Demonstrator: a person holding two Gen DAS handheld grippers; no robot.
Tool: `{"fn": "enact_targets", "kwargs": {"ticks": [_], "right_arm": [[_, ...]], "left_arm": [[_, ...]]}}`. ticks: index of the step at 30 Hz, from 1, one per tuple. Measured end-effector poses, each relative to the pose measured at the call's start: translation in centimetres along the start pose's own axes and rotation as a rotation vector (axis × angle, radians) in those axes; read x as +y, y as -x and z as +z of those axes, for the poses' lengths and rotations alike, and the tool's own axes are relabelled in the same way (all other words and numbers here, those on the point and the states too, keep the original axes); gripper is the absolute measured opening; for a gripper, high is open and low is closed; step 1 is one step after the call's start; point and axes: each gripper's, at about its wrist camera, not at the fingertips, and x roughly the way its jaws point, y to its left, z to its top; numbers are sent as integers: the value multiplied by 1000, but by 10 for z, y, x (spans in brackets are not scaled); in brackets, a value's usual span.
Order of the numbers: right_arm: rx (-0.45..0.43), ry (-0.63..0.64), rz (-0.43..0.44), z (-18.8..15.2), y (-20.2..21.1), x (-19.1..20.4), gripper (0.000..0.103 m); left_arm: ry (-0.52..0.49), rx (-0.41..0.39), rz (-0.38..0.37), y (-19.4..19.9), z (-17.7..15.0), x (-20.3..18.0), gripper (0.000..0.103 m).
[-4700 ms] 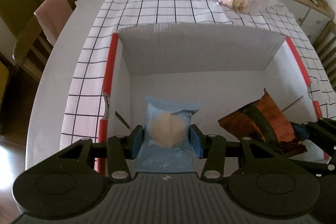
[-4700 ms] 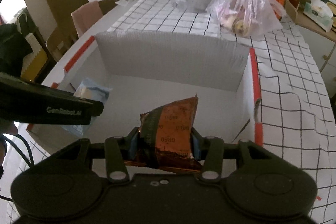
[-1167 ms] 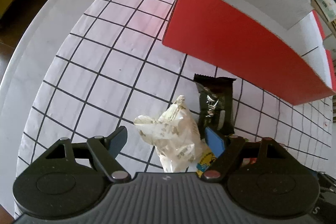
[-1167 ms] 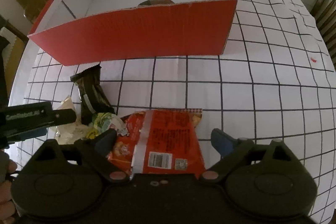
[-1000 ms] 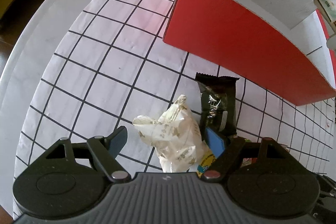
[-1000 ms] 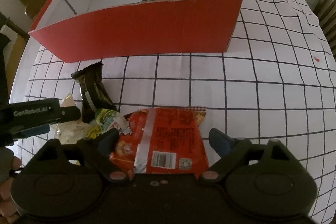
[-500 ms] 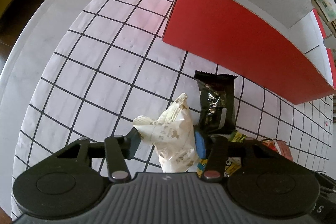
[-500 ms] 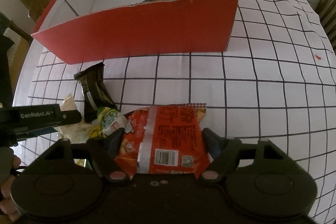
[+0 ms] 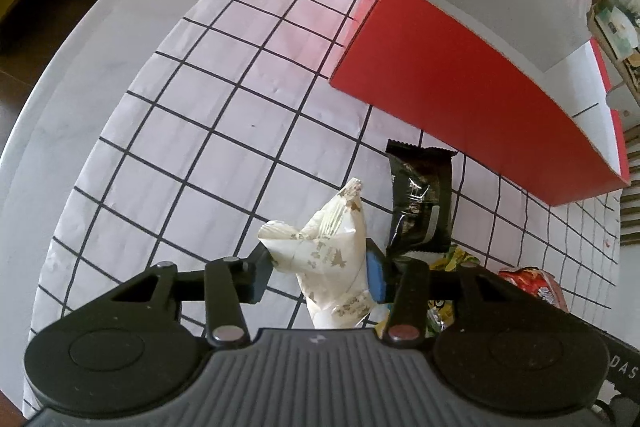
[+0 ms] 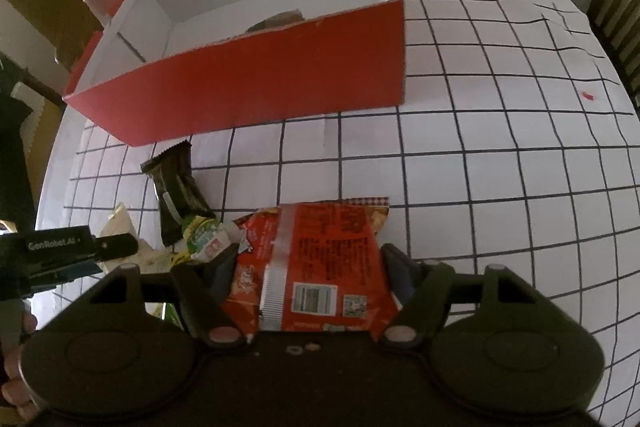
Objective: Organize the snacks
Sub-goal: 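Carry both bags into the red box and open both tools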
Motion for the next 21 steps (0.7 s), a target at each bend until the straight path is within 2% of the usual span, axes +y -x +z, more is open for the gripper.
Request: {"fn": "enact_targets", "kwargs": {"ticks": [9,21], "right_arm": [[-53,-20,38,-7,29,-10,73],[-192,91,53,-14,79,7,73]], "left_arm": [[-22,-33,-36,26,-9,0,46],[-178,-111,-50,72,-20,-17,46]]}}
